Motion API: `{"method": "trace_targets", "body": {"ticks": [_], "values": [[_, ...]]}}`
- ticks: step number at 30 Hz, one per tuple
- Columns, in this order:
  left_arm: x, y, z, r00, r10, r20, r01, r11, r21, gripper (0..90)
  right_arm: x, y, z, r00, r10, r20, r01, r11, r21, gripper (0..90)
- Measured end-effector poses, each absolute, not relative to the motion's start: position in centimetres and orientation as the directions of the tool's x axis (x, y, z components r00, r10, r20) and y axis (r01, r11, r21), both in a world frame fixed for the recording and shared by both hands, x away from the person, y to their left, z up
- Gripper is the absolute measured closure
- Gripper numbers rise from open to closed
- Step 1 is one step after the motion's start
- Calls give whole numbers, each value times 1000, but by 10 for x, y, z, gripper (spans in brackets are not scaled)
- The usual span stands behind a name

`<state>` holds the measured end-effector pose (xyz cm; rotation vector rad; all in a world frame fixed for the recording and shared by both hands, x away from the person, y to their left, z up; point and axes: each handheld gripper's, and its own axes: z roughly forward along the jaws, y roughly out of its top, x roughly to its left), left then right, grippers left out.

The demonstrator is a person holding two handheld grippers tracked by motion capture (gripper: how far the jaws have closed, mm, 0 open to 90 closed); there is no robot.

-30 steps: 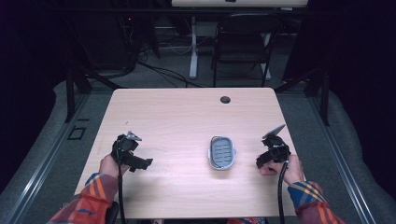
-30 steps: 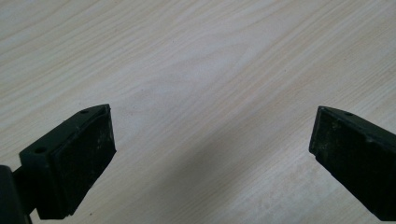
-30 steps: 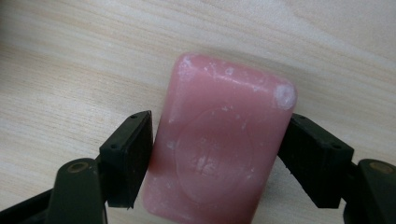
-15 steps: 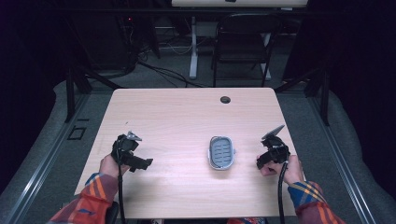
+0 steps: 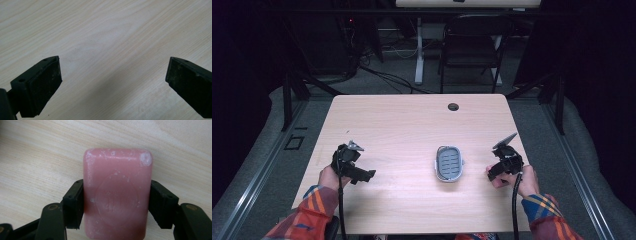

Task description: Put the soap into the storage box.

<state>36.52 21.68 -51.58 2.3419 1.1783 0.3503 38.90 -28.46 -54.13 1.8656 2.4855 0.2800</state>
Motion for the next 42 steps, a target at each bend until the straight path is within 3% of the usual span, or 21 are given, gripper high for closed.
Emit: {"method": "trace_targets", "body": {"ticks": [11, 30, 42], "values": [[365, 217, -516, 595, 804, 9, 678, -508, 531, 4, 389, -289, -533, -275, 956, 102, 951, 255, 177, 368], [365, 216, -517, 600, 800, 12, 676, -514, 528, 6, 395, -285, -522, -337, 937, 89, 934, 321, 159, 369], [365, 216, -517, 602, 798, 10, 677, -517, 524, 9, 396, -276, -509, -342, 935, 94, 925, 318, 206, 369]]}}
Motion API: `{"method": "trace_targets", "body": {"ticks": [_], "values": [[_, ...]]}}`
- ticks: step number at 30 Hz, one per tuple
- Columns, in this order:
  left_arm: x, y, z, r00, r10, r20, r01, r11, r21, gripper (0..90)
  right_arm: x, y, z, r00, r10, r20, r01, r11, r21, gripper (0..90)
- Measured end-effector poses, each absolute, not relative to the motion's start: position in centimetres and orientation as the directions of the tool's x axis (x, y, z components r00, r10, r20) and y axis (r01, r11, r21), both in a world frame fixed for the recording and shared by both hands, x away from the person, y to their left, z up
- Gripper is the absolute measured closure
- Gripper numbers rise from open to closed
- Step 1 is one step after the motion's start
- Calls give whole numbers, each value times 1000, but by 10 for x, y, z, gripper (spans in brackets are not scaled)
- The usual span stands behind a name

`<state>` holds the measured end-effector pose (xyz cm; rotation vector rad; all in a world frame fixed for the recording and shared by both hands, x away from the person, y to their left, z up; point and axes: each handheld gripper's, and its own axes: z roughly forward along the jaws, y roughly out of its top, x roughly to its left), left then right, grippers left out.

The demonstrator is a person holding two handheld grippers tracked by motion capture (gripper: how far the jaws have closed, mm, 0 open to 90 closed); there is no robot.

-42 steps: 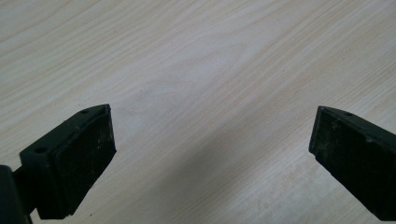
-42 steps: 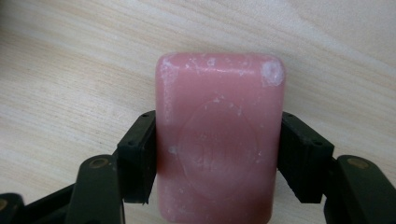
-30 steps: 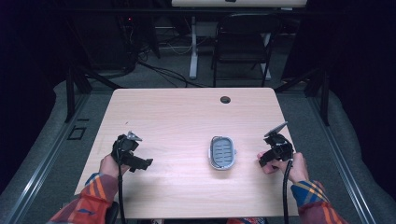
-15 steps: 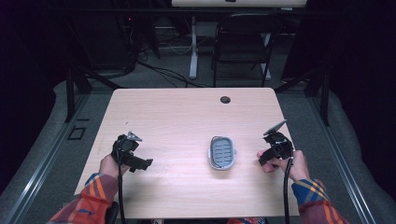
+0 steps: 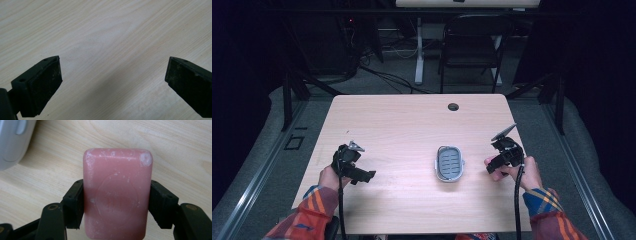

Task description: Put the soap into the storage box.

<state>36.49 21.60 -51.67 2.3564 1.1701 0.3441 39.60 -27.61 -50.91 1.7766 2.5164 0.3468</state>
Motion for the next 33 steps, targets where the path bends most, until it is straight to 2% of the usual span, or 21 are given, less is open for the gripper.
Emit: {"method": "trace_targets", "body": {"ticks": [4, 11, 17, 18, 19, 33], "values": [[364, 216, -518, 605, 796, 18, 675, -524, 520, 17, 395, -275, -502, -376, 923, 84, 915, 356, 188, 369], [363, 216, -516, 625, 781, 10, 655, -531, 538, 8, 398, -265, -498, -376, 922, 92, 910, 349, 224, 369], [363, 216, -517, 630, 777, 8, 654, -536, 535, 7, 402, -262, -492, -404, 910, 91, 901, 378, 214, 369], [363, 216, -517, 630, 777, 8, 653, -536, 535, 7, 403, -259, -493, -390, 916, 92, 902, 360, 237, 369], [363, 215, -517, 631, 776, 10, 653, -538, 534, 7, 404, -259, -490, -408, 909, 86, 898, 383, 214, 369], [364, 214, -517, 634, 773, 9, 653, -542, 529, 7, 410, -245, -483, -425, 902, 74, 889, 401, 223, 369]]}}
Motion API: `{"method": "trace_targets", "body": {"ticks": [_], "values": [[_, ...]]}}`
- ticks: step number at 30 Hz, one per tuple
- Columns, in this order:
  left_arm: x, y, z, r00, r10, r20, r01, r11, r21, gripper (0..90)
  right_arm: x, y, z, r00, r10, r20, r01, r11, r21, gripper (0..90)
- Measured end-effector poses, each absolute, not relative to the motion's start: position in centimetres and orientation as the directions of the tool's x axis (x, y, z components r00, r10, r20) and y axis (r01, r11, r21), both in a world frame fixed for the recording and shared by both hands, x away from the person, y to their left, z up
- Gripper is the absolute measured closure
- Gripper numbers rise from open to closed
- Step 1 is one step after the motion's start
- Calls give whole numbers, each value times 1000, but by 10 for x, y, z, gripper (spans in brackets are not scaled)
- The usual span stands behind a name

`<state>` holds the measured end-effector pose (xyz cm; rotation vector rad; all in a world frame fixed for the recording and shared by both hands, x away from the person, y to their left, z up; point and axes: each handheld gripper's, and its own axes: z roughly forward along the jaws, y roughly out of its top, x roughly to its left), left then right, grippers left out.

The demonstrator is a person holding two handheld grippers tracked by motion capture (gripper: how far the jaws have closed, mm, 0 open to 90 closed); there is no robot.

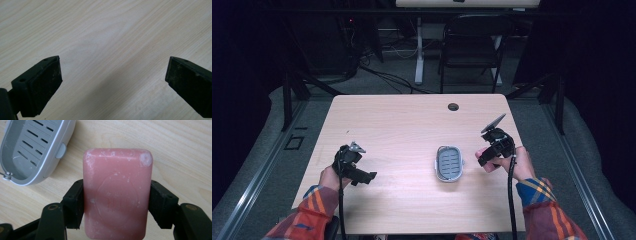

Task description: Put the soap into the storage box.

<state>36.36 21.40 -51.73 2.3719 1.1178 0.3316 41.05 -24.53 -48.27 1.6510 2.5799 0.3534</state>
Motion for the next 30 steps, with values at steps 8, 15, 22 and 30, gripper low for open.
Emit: {"method": "trace_targets", "body": {"ticks": [8, 15, 22, 30], "values": [[364, 213, -517, 635, 773, 10, 653, -543, 529, 7, 415, -237, -468, -450, 892, 48, 875, 429, 225, 369], [364, 214, -517, 638, 770, 1, 652, -541, 531, 2, 419, -227, -458, -469, 882, 37, 866, 452, 213, 369], [364, 214, -517, 639, 770, 1, 651, -541, 532, 2, 423, -216, -454, -480, 876, 35, 861, 463, 211, 369], [364, 213, -517, 643, 766, 5, 647, -547, 532, 2, 428, -206, -452, -507, 861, 23, 849, 495, 188, 369]]}}
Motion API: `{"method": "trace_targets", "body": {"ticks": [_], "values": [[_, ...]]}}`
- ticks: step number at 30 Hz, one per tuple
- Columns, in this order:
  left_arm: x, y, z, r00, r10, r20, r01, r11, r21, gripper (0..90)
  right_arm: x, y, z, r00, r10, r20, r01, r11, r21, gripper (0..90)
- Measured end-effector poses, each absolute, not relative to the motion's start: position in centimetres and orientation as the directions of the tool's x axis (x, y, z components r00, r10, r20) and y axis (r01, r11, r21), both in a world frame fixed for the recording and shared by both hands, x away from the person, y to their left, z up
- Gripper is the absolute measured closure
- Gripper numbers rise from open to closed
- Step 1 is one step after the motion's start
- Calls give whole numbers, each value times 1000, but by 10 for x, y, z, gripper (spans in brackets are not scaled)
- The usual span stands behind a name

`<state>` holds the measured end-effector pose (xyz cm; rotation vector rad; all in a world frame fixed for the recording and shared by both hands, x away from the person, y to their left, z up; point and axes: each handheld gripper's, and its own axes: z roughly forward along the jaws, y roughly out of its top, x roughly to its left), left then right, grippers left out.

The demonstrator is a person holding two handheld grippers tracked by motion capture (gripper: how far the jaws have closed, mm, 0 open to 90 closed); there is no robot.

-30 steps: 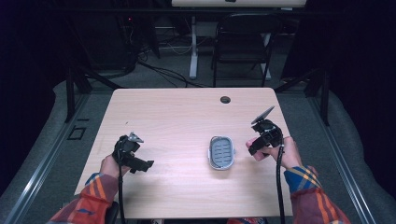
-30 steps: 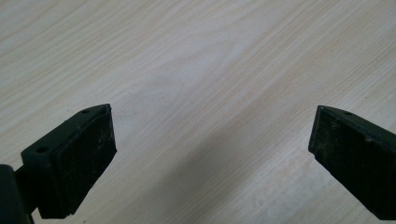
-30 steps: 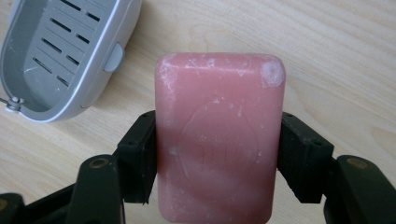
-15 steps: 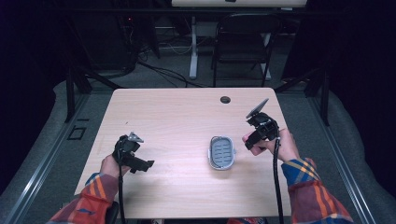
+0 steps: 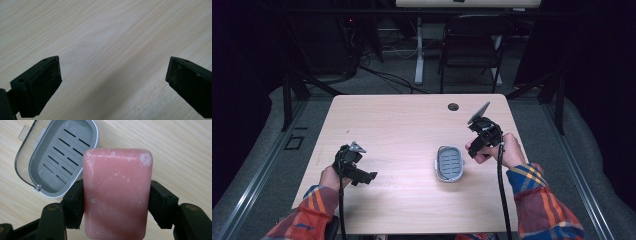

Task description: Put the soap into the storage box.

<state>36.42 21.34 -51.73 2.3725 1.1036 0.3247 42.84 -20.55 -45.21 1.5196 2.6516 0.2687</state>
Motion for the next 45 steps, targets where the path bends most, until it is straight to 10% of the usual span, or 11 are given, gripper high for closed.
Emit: {"method": "trace_targets", "body": {"ticks": [45], "values": [[364, 212, -518, 657, 754, 5, 640, -561, 525, 2, 445, -143, -479, -551, 834, 0, 831, 548, 97, 368]]}}
